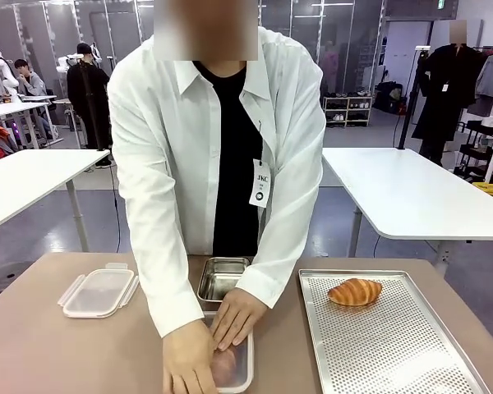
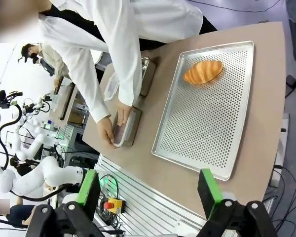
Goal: Place the bread into the airtight container.
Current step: Pick up a Butter Roll and place it into an empty Airtight Container.
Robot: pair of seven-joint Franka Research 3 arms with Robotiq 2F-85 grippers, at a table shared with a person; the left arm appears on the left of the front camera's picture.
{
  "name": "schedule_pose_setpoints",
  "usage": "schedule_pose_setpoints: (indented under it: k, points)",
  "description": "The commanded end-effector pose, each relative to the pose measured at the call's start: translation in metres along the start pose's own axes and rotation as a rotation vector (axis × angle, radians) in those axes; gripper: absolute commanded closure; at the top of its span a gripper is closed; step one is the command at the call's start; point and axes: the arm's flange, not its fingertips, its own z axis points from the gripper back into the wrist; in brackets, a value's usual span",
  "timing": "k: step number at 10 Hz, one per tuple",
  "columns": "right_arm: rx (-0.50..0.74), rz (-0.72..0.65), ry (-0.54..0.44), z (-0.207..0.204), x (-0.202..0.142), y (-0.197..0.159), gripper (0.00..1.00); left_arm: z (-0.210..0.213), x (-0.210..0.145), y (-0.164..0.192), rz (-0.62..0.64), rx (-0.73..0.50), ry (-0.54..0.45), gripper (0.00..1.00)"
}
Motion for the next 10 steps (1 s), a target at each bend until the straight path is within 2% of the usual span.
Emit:
schedule_pose_setpoints:
  k: [1, 10]
  points:
    - [0.007, 0.021, -0.006, 0.0002, -0.0008, -0.0009, 0.0, 0.0006, -0.0007, -0.0008, -0.019, -0.01, 0.001, 0.0]
    - [0.007, 0.021, -0.006, 0.0002, -0.0008, -0.0009, 0.0, 0.0006, -0.0007, -0.0008, -0.019, -0.01, 0.001, 0.0]
